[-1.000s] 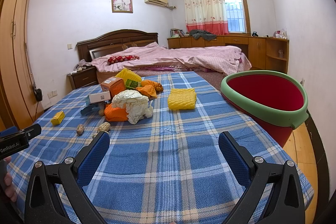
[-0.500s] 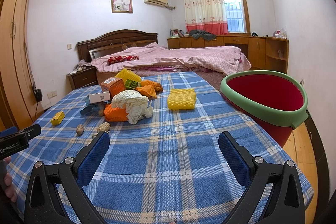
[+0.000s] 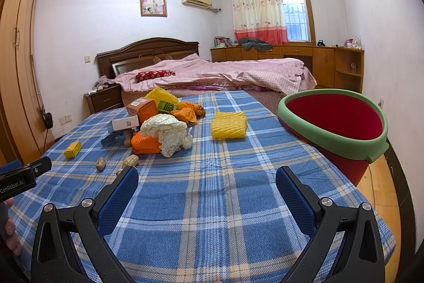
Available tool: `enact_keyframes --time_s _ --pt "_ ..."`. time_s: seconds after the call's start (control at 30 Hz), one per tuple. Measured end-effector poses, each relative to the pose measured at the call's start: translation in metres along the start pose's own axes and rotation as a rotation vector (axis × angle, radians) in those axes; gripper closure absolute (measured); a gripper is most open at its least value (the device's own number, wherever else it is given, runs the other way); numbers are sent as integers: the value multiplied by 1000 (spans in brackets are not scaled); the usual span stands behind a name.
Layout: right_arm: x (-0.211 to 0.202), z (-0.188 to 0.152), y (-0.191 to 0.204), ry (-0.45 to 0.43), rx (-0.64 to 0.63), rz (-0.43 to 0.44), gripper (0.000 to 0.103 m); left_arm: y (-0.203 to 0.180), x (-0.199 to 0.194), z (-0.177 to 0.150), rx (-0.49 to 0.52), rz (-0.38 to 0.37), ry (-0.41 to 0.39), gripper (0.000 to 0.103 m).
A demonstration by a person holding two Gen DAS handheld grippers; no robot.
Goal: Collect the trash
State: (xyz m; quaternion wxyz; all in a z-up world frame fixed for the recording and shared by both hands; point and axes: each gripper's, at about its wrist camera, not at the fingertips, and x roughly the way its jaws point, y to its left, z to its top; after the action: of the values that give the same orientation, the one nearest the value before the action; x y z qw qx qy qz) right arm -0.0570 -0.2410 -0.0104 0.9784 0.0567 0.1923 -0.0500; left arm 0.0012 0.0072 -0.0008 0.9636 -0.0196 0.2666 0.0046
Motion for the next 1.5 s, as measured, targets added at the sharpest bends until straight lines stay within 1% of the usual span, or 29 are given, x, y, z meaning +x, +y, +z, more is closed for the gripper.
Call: enact_keyframes --time_s 0.43,0.5,0.57,0.63,0.73,0.93,1.07,1.13,1.17,1.23,1.3,1.4,1.47,1.5 --pt "0 0 0 2 0 -4 0 1 0 0 -1 2 1 2" --pt "2 0 -1 17 -6 -15 0 2 0 0 -7 6 8 2" --pt "5 4 -2 56 -19 -27 0 5 0 1 -14 4 27 2" --pt "7 8 0 70 -21 -22 0 8 -1 2 -23 -7 41 2" --pt "4 12 -4 70 -2 -19 0 11 -1 7 -38 -22 62 2" --pt "-4 43 -8 66 36 19 0 15 3 26 -41 -53 108 4" --pt "3 63 -11 111 61 53 0 19 13 41 -43 -60 133 6" --pt "7 70 -12 129 61 52 0 22 21 47 -42 -60 153 8" --pt "12 73 -12 146 62 46 0 22 26 49 -41 -61 166 12" --pt "22 76 -14 184 69 30 0 24 37 53 -38 -72 196 16" --pt "34 79 -13 227 58 11 0 24 44 54 -33 -84 215 18" --pt "50 83 -11 266 17 -13 0 21 58 56 -22 -99 234 23" --pt "67 85 -14 316 19 -48 0 18 70 57 -19 -116 254 27" --pt "74 86 -18 329 29 -52 0 17 74 58 -20 -120 262 29"
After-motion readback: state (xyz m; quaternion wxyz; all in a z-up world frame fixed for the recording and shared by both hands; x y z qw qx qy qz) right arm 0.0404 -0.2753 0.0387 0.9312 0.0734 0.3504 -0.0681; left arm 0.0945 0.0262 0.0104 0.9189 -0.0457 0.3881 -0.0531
